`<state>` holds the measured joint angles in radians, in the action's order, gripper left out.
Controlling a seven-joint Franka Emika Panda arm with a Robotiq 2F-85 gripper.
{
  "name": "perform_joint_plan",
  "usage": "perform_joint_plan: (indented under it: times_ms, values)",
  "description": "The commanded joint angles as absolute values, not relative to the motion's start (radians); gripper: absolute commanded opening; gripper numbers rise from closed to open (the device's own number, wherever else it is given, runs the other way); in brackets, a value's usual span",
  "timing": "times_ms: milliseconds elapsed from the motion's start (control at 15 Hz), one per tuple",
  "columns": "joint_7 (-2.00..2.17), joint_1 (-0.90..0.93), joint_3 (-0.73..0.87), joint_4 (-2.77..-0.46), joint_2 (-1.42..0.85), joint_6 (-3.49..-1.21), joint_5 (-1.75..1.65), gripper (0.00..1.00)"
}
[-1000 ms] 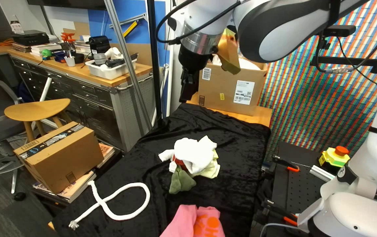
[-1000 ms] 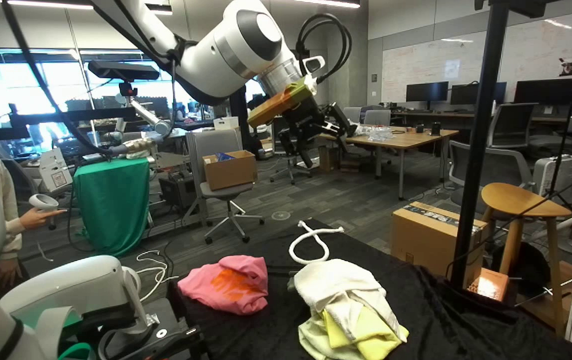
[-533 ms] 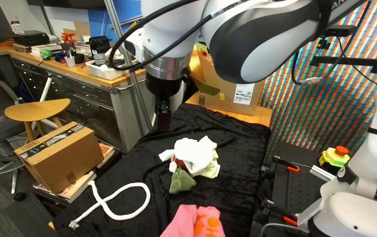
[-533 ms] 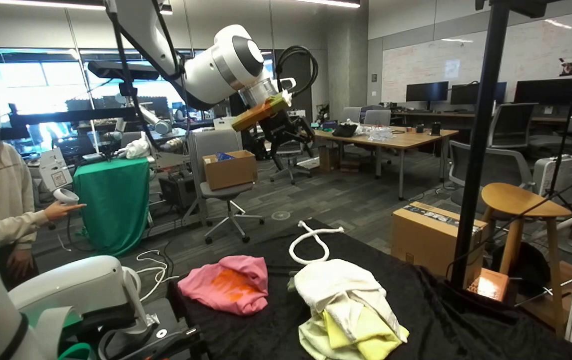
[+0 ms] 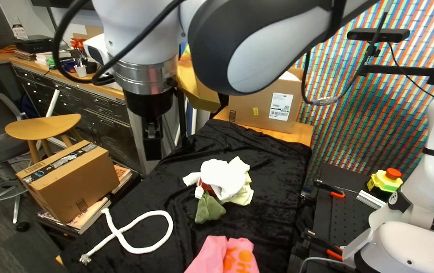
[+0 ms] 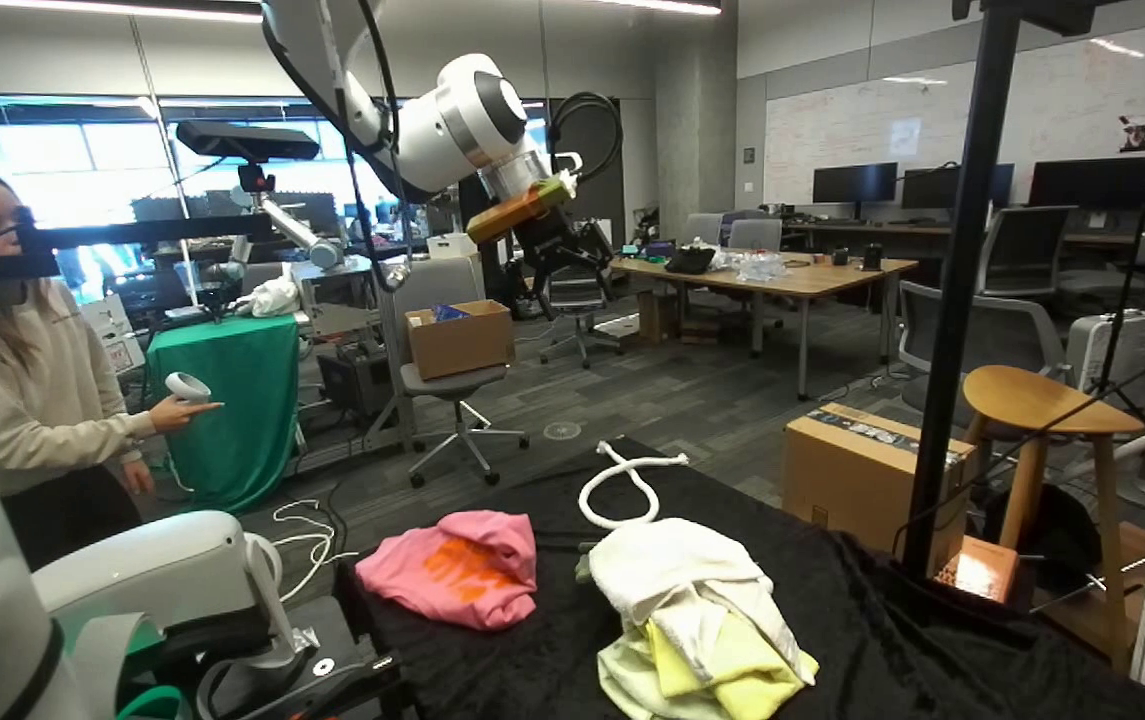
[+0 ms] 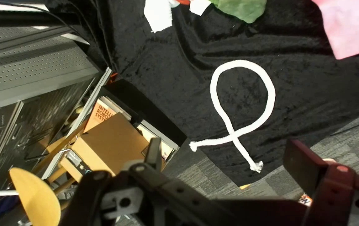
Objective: Pile all the objects on the table
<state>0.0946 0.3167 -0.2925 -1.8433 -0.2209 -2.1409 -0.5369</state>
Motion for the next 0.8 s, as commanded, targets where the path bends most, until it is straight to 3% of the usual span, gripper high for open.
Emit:
perform_joint_plan:
  times_ms: [0,733]
  values:
    - [0.092,0.379,-0.274,-1.615,-0.367,-2.029,-0.537,1.00]
    - [0.131,0.474,-0.202,-1.372,-0.597,-1.914,-0.450,1.00]
